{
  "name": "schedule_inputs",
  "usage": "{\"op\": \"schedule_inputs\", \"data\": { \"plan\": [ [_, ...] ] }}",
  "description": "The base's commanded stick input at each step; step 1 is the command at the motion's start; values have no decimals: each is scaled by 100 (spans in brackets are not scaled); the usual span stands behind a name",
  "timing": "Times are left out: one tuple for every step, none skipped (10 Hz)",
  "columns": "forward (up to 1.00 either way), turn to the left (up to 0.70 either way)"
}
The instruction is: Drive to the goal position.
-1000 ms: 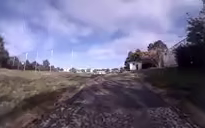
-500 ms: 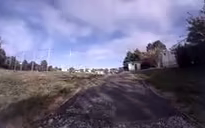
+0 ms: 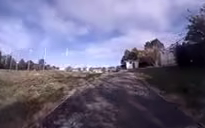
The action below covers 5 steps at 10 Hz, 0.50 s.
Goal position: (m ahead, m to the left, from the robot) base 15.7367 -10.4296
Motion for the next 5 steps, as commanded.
{"op": "schedule_inputs", "data": {
  "plan": [
    [70, -12],
    [70, -12],
    [70, -12],
    [70, -12],
    [70, -12]
  ]
}}
